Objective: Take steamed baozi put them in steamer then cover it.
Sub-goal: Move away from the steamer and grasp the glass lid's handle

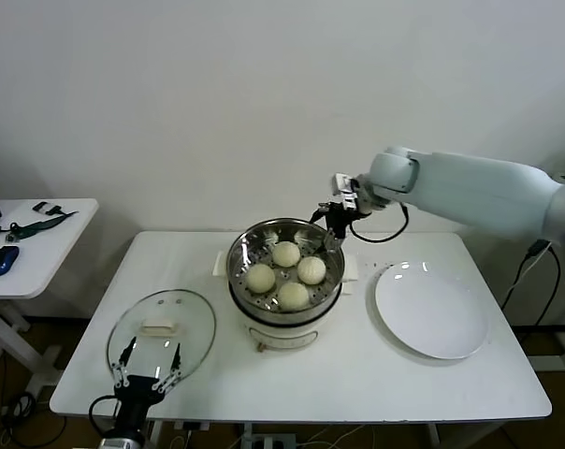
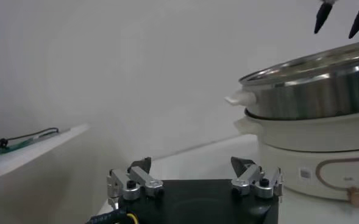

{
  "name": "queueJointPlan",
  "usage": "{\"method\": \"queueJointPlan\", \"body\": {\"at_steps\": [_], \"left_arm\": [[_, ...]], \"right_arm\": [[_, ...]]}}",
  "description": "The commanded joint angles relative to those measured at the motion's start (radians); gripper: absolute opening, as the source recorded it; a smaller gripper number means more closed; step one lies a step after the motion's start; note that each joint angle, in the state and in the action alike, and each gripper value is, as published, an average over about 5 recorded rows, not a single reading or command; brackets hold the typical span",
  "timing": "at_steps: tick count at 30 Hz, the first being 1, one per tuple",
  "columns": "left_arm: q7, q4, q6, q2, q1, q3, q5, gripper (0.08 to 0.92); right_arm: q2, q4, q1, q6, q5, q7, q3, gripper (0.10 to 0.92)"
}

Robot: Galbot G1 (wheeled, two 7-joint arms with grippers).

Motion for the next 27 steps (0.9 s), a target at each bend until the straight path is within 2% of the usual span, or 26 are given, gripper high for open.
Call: {"method": "queueJointPlan", "body": {"at_steps": [1,9,16,22,27], "left_arm": [[-0.003,0.006,0.009,-0.008,-0.020,-0.008,0.035,0.823],[-0.005,-0.008,0.055,-0.012,-0.034,-0.030,0.074,0.823],[-0.009,-0.024,0.085,-0.013,-0.052,-0.048,0.203,0.823],[-0.029,-0.033,0.106,-0.006,-0.074,-0.085,0.411,0.823],[-0.033,-0.023,0.104,0.015,-0.105,-0.135,0.777,0.823]], "right_arm": [[-0.325,0.162,-0.301,0.249,0.007,0.418,0.337,0.823],[-0.410,0.244,-0.786,0.282,-0.054,0.525,0.855,0.823],[-0.389,0.295,-1.218,0.294,-0.136,0.562,1.315,0.823],[-0.317,0.311,-1.459,0.304,-0.185,0.563,1.578,0.823],[-0.223,0.318,-1.606,0.301,-0.218,0.547,1.732,0.823]]}}
